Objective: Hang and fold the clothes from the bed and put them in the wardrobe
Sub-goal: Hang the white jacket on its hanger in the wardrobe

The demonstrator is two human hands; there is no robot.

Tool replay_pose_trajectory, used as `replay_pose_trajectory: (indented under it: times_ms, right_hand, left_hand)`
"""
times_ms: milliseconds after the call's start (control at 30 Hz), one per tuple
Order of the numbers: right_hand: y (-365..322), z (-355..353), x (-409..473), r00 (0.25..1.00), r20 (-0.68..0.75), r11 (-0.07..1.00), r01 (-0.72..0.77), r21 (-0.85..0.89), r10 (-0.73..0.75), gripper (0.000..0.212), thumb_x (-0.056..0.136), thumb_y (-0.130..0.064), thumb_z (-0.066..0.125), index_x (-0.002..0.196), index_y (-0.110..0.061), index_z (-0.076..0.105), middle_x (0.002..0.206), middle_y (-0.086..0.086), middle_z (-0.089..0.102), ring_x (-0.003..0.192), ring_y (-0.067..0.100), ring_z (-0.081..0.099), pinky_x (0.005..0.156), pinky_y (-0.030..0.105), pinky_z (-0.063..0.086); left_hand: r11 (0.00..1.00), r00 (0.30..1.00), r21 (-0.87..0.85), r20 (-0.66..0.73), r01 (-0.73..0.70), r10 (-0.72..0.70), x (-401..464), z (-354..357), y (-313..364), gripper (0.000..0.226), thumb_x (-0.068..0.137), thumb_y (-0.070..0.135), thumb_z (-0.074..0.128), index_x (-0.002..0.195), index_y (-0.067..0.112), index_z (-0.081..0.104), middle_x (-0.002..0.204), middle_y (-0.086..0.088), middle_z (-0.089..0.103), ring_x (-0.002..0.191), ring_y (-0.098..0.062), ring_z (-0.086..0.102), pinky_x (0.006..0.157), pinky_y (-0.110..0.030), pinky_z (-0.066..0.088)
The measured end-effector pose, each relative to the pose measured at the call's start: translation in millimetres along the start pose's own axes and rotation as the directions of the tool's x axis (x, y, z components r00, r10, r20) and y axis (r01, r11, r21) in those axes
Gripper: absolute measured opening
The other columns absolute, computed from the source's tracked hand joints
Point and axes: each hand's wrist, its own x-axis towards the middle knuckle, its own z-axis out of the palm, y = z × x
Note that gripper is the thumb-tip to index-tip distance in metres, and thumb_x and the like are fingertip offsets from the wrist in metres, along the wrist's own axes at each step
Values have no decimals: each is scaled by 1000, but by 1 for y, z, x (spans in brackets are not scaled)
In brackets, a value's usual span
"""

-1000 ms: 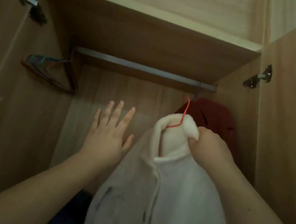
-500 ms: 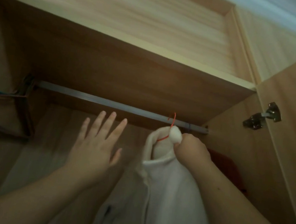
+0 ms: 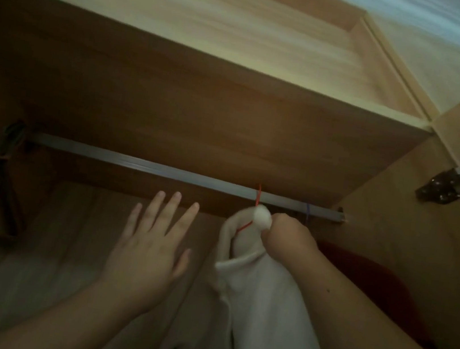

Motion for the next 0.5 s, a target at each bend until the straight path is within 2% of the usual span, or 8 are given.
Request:
replay_pose_trajectory:
  times_ms: [267, 367, 500]
  right_hand:
    - [-6, 0, -9, 997, 78, 997, -19, -81, 25, 32, 94, -33, 54, 117, -14, 63, 113, 10, 67, 105, 33, 65, 89, 42, 54]
    - [-10, -13, -22, 998, 64, 991, 4, -135, 5, 35, 94, -39, 55, 118, -14, 62, 114, 9, 66, 105, 32, 64, 83, 39, 51]
    - [-14, -33, -51, 997, 12, 969, 75, -236, -74, 42, 97, -49, 49, 123, -17, 54, 119, 9, 63, 108, 32, 62, 75, 38, 42]
  left_hand:
    - [1000, 999, -11, 34, -13, 14, -13, -5, 2, 74, 87, 53, 28, 157, 31, 20, 164, -7, 26, 152, -29, 16, 120, -54, 21]
    - [999, 997, -32, 69, -16, 18, -21, -12, 3, 75, 87, 54, 23, 158, 35, 11, 166, -6, 17, 154, -29, 9, 121, -53, 15]
    - [995, 995, -101, 101, -13, 23, -37, -25, 14, 75, 87, 55, 24, 158, 36, 10, 165, -6, 20, 153, -30, 13, 120, -52, 17]
